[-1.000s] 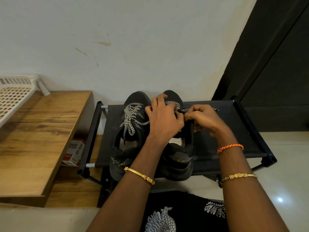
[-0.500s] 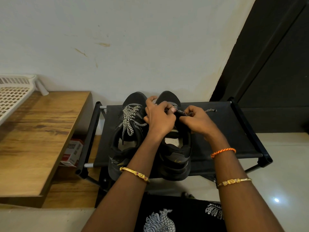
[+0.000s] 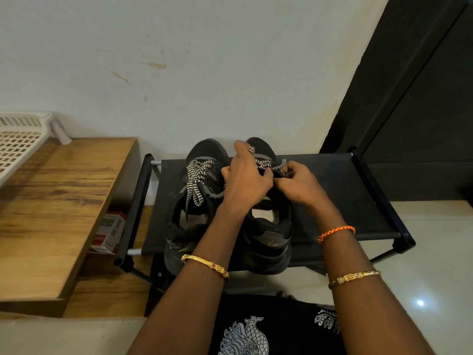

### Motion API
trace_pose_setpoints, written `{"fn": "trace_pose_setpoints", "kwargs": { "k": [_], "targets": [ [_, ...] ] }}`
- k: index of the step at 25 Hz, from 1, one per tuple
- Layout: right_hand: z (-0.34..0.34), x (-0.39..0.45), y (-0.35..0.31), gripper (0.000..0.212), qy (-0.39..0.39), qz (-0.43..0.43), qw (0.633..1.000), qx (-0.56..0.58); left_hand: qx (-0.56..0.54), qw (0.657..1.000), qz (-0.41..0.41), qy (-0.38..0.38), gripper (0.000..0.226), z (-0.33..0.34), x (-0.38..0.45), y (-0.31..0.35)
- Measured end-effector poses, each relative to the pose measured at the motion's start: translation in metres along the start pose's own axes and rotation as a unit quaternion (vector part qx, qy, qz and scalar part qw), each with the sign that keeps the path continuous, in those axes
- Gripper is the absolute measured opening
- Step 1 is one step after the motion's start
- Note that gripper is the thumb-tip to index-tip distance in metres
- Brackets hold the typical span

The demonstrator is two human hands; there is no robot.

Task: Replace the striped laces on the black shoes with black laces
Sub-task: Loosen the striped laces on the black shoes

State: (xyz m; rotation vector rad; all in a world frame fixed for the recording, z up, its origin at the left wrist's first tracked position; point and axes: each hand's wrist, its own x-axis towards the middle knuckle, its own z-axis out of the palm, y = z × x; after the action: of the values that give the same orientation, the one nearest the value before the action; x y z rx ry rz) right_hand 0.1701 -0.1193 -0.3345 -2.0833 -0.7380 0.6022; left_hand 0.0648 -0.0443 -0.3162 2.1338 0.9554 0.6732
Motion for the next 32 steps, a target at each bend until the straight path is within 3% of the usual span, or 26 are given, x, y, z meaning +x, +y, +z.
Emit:
{"fn": "trace_pose_setpoints", "kwargs": {
  "k": [4, 11, 18, 23, 26, 28, 30, 31, 32],
  "targets": [
    [0.0, -0.001, -0.001, 0.015, -0.009, -0.003, 1.0, -0.001, 0.135, 0.99, 0.033, -0.012, 0.047, 0.005, 0.001, 0.001],
    [0.0, -0.001, -0.001, 0.017, -0.013, -0.011, 1.0, 0.006, 0.248, 0.968, 0.021, 0.019, 0.031, 0.008, -0.001, 0.0],
    [-0.002, -0.002, -0.003, 0.016, -0.014, -0.009, 1.0, -0.001, 0.217, 0.975, 0.041, 0.038, 0.023, 0.004, -0.001, -0.004],
    [-0.004, -0.004, -0.003, 0.013, -0.008, -0.002, 1.0, 0.002, 0.078, 0.981, 0.071, 0.165, 0.011, -0.001, -0.002, 0.002],
    [-0.003, -0.003, -0.002, 0.014, -0.005, 0.009, 1.0, 0.004, -0.185, 0.952, 0.042, 0.242, 0.007, -0.008, 0.001, 0.008],
    [-0.001, -0.003, -0.002, 0.015, -0.002, 0.011, 1.0, 0.002, -0.38, 0.899, -0.004, 0.22, 0.006, -0.013, 0.003, 0.011],
    [-0.001, -0.002, -0.001, 0.014, -0.004, 0.011, 1.0, -0.002, -0.475, 0.86, -0.053, 0.175, 0.009, -0.017, 0.006, 0.013],
    [-0.001, -0.002, -0.001, 0.014, -0.005, 0.011, 1.0, -0.002, -0.459, 0.871, -0.075, 0.158, 0.011, -0.018, 0.007, 0.011],
    [-0.001, -0.002, 0.0, 0.013, -0.005, 0.011, 1.0, -0.001, -0.393, 0.905, -0.085, 0.141, 0.011, -0.018, 0.008, 0.009]
  ]
}}
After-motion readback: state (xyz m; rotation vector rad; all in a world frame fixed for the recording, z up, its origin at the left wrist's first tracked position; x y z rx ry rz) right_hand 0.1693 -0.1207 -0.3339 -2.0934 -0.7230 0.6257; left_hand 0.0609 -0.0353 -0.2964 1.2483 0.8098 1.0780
